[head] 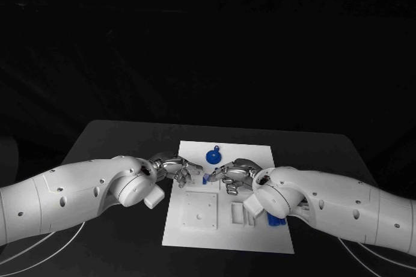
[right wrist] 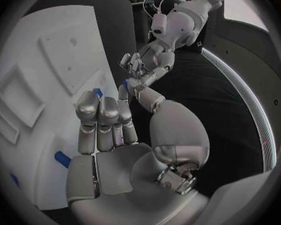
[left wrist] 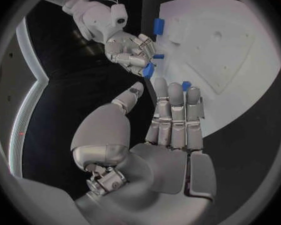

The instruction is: Assemble the parts on the task board

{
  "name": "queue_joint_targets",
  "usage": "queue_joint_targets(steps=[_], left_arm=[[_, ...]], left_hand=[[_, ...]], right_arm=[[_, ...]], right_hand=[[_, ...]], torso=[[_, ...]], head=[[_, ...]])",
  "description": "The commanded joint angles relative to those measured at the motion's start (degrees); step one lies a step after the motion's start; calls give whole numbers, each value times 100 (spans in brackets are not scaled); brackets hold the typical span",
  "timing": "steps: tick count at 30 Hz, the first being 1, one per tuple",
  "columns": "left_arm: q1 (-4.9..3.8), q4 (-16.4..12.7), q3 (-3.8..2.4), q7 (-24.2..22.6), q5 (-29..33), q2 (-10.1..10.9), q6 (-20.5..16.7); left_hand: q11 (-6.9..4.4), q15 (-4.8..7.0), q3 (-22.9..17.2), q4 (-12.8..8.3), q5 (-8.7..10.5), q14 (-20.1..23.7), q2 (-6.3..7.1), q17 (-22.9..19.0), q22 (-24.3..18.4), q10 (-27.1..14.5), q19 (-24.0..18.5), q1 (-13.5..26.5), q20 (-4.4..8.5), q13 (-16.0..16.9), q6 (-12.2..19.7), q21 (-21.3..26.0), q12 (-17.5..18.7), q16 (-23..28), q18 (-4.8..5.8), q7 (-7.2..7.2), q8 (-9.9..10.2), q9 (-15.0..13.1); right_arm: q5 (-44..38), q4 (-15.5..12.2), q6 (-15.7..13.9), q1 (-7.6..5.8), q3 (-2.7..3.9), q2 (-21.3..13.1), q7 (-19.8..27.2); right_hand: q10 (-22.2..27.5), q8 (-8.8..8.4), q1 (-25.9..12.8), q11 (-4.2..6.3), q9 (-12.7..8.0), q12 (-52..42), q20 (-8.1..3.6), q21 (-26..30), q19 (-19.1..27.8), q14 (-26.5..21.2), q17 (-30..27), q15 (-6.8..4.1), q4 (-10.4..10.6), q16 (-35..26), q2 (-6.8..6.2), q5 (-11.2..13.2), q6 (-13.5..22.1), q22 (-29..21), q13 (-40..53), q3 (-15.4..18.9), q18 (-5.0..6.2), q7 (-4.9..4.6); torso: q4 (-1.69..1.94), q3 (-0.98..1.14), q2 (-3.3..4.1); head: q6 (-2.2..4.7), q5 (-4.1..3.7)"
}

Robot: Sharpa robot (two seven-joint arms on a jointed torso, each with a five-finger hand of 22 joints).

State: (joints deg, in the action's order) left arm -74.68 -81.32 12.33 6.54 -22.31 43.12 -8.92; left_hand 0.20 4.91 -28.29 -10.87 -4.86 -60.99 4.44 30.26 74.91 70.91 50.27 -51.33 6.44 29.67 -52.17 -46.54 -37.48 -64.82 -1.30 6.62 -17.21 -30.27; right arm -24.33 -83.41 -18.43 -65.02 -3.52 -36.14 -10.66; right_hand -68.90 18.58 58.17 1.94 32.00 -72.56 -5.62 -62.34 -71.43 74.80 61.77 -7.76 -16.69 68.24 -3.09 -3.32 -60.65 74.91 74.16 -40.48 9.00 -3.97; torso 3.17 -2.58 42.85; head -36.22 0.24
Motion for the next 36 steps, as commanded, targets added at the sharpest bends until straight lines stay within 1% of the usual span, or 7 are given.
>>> queue_joint_targets(steps=[1,6,8,10,12,19,36], left_arm=[[-4,39,-7,-312,-452,0,811],[-4,92,-8,-419,-459,-17,1202],[-4,106,-8,-449,-415,-22,1241],[-4,117,-8,-466,-363,-28,1251],[-4,122,-8,-459,-363,-31,1275],[-3,99,-6,-450,-781,-53,1267],[-2,89,-4,-378,-780,-83,1410]], left_hand=[[-1,-5,48,37,-203,57,-131,14,123,-44,-70,88,391,16,6,21,10,25,-12,-6,-62,-6],[6,-16,176,163,-236,116,-127,51,130,-97,-131,343,382,55,45,22,-26,-29,-3,3,-116,-56],[18,-15,227,208,-100,146,-5,67,130,-120,-154,444,385,74,121,18,-47,-55,-7,18,-112,-71],[16,-1,211,256,118,149,9,91,131,-114,-157,466,396,101,153,4,-86,-101,-19,13,-132,-95],[15,1,203,269,145,157,3,96,131,-123,-160,468,398,107,165,-1,-93,-109,-21,16,-137,-102],[2,6,185,272,146,165,-29,108,133,-127,-166,445,401,121,154,-17,-112,-134,-23,1,-165,-121],[-2,22,120,211,46,152,-59,119,128,-109,-151,320,413,137,173,-57,-142,-176,-32,-1,-175,-111]], right_arm=[[-160,4,577,3,2,-5,-121],[-212,40,783,3,2,-4,-179],[-219,54,823,3,2,-4,-186],[-222,58,837,3,2,-8,-190],[-224,57,832,3,2,-8,-187],[-225,57,822,3,3,-13,-178],[-223,38,900,3,8,-34,-210]], right_hand=[[-42,26,35,6,11,-21,8,-35,20,18,8,-35,-2,-30,28,22,-60,105,2,-42,600,-34],[-37,26,35,5,12,-16,8,-36,21,17,8,-35,-2,-30,30,21,-58,105,-1,-43,600,-35],[-36,25,36,5,13,-16,8,-36,22,17,8,-35,-3,-30,31,20,-56,105,-1,-43,600,-35],[-40,25,36,5,13,-19,8,-36,24,16,9,-35,-3,-30,33,20,-55,106,3,-44,600,-35],[-33,24,36,4,14,-13,9,-36,25,15,9,-34,-3,-30,34,20,-54,106,-3,-45,600,-36],[-40,24,36,3,16,-19,9,-37,28,14,10,-34,-4,-30,35,19,-52,106,4,-46,600,-37],[-48,25,39,2,22,-25,9,-40,33,11,13,-33,-6,-29,36,17,-49,108,14,-48,600,-37]], torso=[[-5,-3,1],[-7,-1,3],[-3,2,-1],[-4,1,2],[-3,2,5],[3,3,0],[-1,6,2]], head=[[-8,-4],[-11,-11],[-2,-24],[25,-38],[30,-39],[11,-36],[-12,-25]])
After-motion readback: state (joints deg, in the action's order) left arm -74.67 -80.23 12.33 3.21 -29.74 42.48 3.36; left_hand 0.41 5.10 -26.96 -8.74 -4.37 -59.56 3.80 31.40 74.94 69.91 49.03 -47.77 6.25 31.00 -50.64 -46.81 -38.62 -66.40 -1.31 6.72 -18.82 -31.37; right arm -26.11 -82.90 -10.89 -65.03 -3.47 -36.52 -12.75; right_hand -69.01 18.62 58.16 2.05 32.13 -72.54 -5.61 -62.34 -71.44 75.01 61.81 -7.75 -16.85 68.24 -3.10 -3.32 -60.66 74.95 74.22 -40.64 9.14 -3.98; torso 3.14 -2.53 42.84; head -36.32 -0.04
